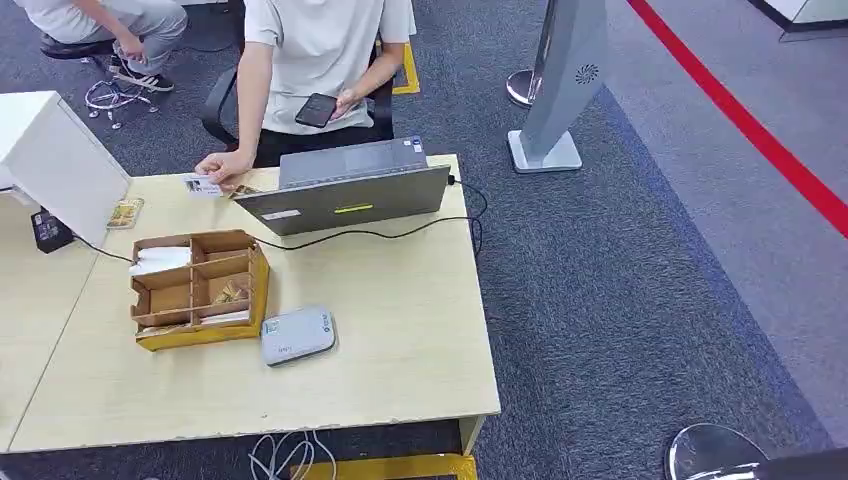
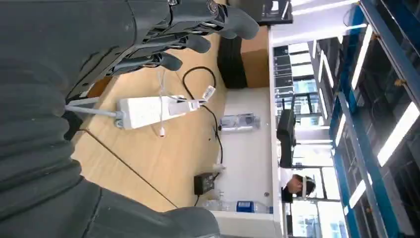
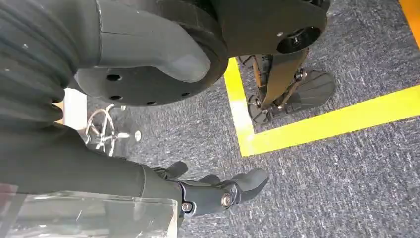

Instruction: Pass the card to the sensor for recognition and then transmit it.

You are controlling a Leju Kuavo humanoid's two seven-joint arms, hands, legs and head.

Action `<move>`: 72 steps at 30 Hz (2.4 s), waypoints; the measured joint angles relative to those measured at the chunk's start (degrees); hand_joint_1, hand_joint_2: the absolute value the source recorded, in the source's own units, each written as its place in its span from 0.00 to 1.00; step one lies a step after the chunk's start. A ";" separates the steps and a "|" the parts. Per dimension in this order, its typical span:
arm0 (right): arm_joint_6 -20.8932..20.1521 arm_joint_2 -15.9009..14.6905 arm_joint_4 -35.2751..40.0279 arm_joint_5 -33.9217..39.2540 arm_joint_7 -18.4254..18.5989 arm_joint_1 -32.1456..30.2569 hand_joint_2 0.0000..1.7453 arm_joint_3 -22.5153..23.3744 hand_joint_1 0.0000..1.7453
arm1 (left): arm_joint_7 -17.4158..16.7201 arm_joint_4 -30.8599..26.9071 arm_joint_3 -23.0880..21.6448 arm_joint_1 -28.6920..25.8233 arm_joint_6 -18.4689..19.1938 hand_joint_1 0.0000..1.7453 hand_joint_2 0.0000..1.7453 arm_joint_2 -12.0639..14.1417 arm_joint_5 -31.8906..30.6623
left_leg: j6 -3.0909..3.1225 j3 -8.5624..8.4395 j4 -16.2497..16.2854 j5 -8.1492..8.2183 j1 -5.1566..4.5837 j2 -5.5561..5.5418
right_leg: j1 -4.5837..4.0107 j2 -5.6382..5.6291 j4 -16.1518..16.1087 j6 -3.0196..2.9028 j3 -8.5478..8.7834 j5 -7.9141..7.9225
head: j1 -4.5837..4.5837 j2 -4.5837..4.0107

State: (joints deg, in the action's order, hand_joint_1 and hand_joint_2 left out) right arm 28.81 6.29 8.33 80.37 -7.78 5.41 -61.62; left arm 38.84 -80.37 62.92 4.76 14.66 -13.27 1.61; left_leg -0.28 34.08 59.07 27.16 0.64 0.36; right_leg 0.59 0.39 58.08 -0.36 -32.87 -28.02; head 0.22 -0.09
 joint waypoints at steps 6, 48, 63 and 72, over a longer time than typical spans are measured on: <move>-0.26 0.00 -0.02 -0.57 0.17 0.30 1.00 -1.75 0.00 | 0.07 -3.96 -6.91 0.84 -7.69 0.00 1.00 0.63 -9.03 | -0.03 -0.01 0.01 -0.03 0.00 0.01 | 0.00 -0.01 0.00 -0.01 0.00 0.01 | 0.00 0.00; -3.08 -0.15 -0.96 -4.11 3.45 2.57 1.00 -14.47 0.00 | -26.19 7.57 -47.30 26.57 -32.78 0.00 1.00 19.34 -67.36 | -0.08 -0.04 0.06 -0.10 0.00 0.10 | 0.00 -0.15 0.02 0.02 -0.04 0.09 | 0.00 0.00; -3.72 -0.37 -1.22 -4.98 4.59 3.26 1.00 -18.75 0.00 | -37.44 17.01 -57.37 34.45 -36.10 1.00 1.00 25.53 -81.69 | -0.07 -0.04 0.08 -0.12 0.01 0.13 | 0.00 -0.17 0.03 0.01 -0.04 0.11 | 0.00 0.00; -3.93 -0.39 -1.27 -4.96 4.59 3.36 1.00 -19.65 0.00 | -37.37 18.36 -58.31 34.82 -36.08 1.00 1.00 26.29 -81.48 | -0.07 -0.03 0.08 -0.12 0.00 0.14 | 0.00 -0.18 0.03 0.01 -0.04 0.11 | 0.00 0.00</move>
State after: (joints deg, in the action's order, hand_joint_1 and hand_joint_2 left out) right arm 24.87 5.90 7.06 75.41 -3.19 8.76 -81.26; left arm 1.46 -62.01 4.61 39.58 -21.42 13.03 -79.87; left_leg -0.35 34.05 59.15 27.04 0.64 0.50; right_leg 0.59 0.21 58.11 -0.35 -32.91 -27.91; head 0.22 -0.09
